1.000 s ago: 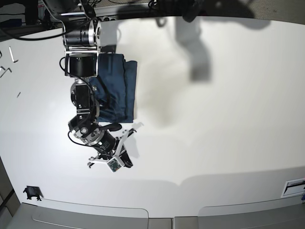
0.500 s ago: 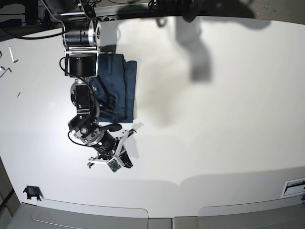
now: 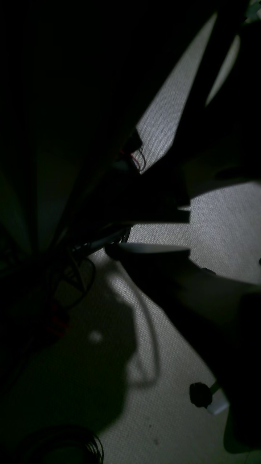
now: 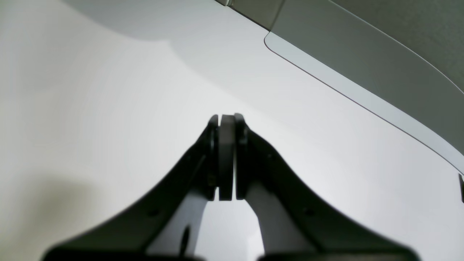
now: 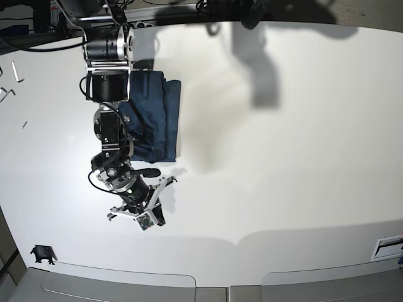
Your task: Fold the T-shirt properly
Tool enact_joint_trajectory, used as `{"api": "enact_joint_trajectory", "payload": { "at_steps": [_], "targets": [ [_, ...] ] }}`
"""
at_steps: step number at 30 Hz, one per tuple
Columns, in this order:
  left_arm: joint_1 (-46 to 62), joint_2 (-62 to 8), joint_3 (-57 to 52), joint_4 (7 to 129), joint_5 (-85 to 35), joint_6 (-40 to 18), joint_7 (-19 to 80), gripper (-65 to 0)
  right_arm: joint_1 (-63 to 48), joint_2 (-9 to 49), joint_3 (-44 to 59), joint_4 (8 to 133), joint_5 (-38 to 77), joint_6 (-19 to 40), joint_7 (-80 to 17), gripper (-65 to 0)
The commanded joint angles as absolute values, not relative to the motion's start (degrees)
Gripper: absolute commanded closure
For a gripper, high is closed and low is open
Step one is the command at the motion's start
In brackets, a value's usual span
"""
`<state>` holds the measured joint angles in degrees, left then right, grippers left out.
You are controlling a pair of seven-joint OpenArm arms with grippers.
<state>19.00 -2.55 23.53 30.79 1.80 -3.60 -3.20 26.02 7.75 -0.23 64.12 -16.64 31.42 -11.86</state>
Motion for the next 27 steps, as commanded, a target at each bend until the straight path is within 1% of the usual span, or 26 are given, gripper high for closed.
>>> {"api": "enact_joint_trajectory", "payload": {
  "at_steps": [1, 7, 9, 13, 16, 27],
  "targets": [
    [19.35, -2.09, 23.66, 31.09, 1.93, -4.21, -4.34, -8.1, 28.08, 8.08, -0.05, 65.17, -15.84, 29.8, -10.55, 0.0],
    [19.35, -2.09, 23.66, 31.09, 1.93, -4.21, -4.34, -8.1, 28.08, 8.08, -0.05, 65.17, -15.84, 24.95, -11.03, 0.0],
    [19.35, -2.09, 23.66, 31.09, 1.93, -4.21, -4.34, -8.1, 28.08, 8.08, -0.05, 65.17, -15.73, 24.71, -10.92, 0.0],
    [19.35, -2.09, 23.66, 31.09, 1.93, -4.21, -4.34, -8.1, 28.08, 8.08, -0.05, 65.17, -10.22, 24.75, -10.61, 0.0],
    [19.35, -2.09, 23.66, 31.09, 1.93, -4.21, -4.34, -8.1, 28.1, 8.08, -0.05, 65.17, -9.93, 24.8, -9.67, 0.0],
    [19.35, -2.09, 23.66, 31.09, 1.93, -4.21, -4.34, -8.1, 28.1, 8.1, -0.05, 65.17, -19.46, 24.77, -7.68, 0.0]
  ]
}}
